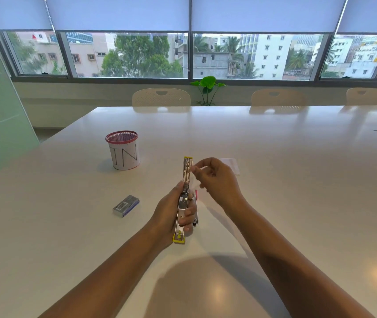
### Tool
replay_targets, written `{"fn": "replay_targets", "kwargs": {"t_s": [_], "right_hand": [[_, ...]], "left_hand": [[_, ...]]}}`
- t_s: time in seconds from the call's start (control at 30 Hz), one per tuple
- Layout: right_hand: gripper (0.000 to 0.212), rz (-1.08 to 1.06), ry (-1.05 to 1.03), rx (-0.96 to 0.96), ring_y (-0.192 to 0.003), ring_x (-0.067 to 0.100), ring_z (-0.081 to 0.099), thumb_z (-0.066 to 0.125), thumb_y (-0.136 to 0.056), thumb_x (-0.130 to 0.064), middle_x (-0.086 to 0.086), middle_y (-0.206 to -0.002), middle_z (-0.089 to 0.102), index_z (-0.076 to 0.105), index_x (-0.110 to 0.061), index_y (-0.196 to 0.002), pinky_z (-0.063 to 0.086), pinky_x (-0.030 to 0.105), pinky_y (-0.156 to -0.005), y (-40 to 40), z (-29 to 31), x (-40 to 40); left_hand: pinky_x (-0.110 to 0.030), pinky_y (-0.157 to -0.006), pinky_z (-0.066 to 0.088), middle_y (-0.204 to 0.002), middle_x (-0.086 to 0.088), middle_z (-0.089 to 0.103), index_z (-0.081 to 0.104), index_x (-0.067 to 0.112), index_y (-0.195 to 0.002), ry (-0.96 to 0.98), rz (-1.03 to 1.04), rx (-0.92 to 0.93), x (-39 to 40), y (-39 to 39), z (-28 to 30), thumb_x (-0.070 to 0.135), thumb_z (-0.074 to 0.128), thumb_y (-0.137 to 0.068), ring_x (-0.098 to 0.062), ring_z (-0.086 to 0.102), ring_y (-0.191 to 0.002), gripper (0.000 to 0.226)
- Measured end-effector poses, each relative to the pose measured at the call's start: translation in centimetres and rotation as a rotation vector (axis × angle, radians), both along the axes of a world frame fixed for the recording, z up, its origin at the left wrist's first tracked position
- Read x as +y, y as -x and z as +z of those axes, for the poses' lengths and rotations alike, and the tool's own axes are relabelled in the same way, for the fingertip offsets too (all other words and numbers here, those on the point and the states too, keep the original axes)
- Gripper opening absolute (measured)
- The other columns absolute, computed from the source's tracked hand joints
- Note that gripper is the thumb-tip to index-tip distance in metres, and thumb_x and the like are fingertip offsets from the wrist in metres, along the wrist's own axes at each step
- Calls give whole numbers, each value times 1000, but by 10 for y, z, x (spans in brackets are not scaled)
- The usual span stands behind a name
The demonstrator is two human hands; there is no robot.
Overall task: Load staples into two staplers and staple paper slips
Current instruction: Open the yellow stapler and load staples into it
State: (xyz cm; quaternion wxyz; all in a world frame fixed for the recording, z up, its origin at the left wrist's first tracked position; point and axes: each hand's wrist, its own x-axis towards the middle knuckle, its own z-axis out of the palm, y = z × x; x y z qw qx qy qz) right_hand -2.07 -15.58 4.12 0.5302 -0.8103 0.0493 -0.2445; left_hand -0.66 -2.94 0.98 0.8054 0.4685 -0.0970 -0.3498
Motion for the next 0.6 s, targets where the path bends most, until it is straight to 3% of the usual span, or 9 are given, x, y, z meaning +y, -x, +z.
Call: {"fn": "replay_targets", "kwargs": {"t_s": [0.2, 0.33, 0.43, 0.5, 0.6], "right_hand": [[40, 185, -299, 270, -63, 11, 58, 60, -87, -37, 1, -84, 63, 59, -7, -113, 44, 18, -54, 0, -1, -6], [31, 204, -303, 263, -54, 10, 53, 62, -88, -32, 3, -72, 60, 63, -7, -105, 44, 21, -54, -5, -5, -8], [17, 189, -352, 244, -50, 8, 50, 59, -90, -25, 1, -64, 56, 65, -9, -96, 46, 19, -52, -6, -2, -14], [17, 144, -401, 208, -46, 4, 52, 57, -92, -21, 1, -64, 58, 65, -7, -94, 44, 15, -47, -5, 2, -21], [23, 31, -432, 182, -43, 2, 54, 55, -93, -20, 3, -63, 59, 66, 0, -98, 45, 16, -46, -4, 3, -37]], "left_hand": [[-16, -34, 36, -48, -11, 44, 51, 9, -80, -26, -21, -109, -4, 8, 3, 43, 30, -95, -14, 34, -29, 42], [-20, -34, 41, -48, -15, 51, 51, 5, -93, -43, -13, -154, -6, 14, 6, 41, 26, -96, -16, 39, -29, 44], [-30, -47, 49, -67, -17, 63, 54, 7, -90, -124, 98, -201, -12, 17, 10, 39, 28, -97, -22, 55, -45, 42], [-26, -51, 49, -81, -10, 61, 49, 11, -87, -225, 336, -366, -9, 10, 12, 28, 36, -97, -18, 59, -59, 23], [-25, -63, 47, -89, -4, 55, 45, 15, -86, -632, 693, -866, 12, -12, 18, 19, 45, -94, -22, 57, -80, 8]]}}
